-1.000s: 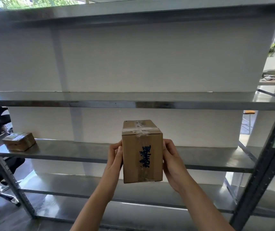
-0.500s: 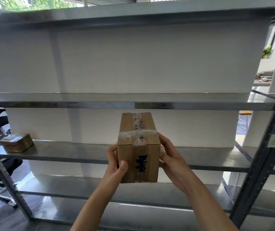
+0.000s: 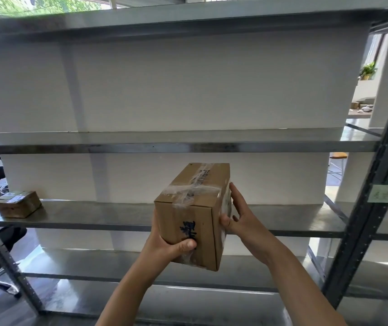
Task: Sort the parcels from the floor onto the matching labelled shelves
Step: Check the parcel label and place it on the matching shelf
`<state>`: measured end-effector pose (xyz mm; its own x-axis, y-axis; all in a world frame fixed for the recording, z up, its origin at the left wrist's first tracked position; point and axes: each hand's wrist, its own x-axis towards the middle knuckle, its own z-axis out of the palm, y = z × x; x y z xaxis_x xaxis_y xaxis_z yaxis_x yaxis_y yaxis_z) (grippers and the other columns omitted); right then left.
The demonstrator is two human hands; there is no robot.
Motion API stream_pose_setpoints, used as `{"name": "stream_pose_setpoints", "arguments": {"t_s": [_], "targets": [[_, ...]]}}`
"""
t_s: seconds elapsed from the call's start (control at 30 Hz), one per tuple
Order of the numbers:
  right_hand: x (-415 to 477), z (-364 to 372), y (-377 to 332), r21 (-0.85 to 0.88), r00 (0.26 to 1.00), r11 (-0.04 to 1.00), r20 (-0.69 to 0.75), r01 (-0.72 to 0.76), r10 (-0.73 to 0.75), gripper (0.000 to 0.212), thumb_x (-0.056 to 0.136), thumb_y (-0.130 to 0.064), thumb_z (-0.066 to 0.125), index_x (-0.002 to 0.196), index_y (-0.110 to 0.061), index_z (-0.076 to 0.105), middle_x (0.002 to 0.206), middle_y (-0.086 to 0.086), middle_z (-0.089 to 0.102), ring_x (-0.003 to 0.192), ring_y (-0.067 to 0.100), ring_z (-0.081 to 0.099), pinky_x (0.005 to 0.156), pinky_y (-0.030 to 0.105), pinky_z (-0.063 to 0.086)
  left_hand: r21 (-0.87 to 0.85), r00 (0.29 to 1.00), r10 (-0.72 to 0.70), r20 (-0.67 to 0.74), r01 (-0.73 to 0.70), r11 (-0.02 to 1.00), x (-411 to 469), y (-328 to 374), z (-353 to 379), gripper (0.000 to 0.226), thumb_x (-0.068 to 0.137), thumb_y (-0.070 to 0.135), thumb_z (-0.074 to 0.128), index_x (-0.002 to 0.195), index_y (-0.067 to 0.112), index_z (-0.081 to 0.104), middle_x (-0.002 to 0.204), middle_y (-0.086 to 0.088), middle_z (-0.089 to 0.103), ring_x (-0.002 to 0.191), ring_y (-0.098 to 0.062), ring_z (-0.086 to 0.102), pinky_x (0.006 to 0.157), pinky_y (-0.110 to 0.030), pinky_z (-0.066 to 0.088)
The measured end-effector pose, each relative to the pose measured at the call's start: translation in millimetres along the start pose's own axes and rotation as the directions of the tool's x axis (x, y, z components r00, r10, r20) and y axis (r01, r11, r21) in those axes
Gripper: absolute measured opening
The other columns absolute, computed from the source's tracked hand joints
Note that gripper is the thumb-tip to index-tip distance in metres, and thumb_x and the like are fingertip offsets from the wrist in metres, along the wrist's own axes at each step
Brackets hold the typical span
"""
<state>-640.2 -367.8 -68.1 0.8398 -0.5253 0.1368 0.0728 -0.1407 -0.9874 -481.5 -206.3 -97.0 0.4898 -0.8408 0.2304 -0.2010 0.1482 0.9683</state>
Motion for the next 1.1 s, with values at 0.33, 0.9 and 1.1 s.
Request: {"name": "stream_pose_setpoints", "arguments": {"t_s": [0.33, 0.9, 1.1], "targets": [[9.9, -8.9, 11.1, 0.1, 0.994, 0.994, -0.101, -0.033, 0.043, 0.132, 0.044, -0.07, 0.088, 0.153, -0.053, 0.015, 0.151, -0.012, 0.033, 0.137, 0.016, 0.041, 0.092, 0.027, 0.052, -0.153, 0.991, -0.099, -0.091, 0.084, 0.985, -1.7, -15.3, 11.4, 0.116, 0.042, 0.065, 0.093, 0.139, 0.022, 0.045, 0.123, -0.007, 0.071, 0.114, -0.026, 0.069, 0.096, -0.048, 0.057], [19.6, -19.7, 13.0, 0.236, 0.931, 0.971, -0.342, -0.042, 0.124, 0.042, 0.099, -0.02, 0.06, 0.134, -0.031, 0.04, 0.125, 0.001, 0.06, 0.108, 0.019, 0.062, 0.062, 0.028, 0.06, -0.204, 0.919, -0.087, -0.383, 0.008, 0.979, 11.8, -15.5, 3.2, 0.065, 0.074, 0.055, 0.063, 0.125, 0.026, 0.035, 0.116, -0.01, 0.066, 0.091, -0.022, 0.07, 0.059, -0.026, 0.06], [19.5, -16.0, 8.8, 0.25, 0.914, 0.966, -0.373, -0.07, 0.163, 0.042, 0.095, -0.018, 0.066, 0.129, -0.026, 0.042, 0.127, 0.007, 0.065, 0.113, 0.024, 0.063, 0.099, 0.05, 0.055, -0.169, 0.917, -0.015, -0.398, -0.057, 0.984, 18.8, -16.2, 2.6, 0.027, 0.086, 0.044, 0.052, 0.1, 0.023, 0.044, 0.098, -0.013, 0.058, 0.058, 0.001, 0.062, 0.049, -0.022, 0.054]]}}
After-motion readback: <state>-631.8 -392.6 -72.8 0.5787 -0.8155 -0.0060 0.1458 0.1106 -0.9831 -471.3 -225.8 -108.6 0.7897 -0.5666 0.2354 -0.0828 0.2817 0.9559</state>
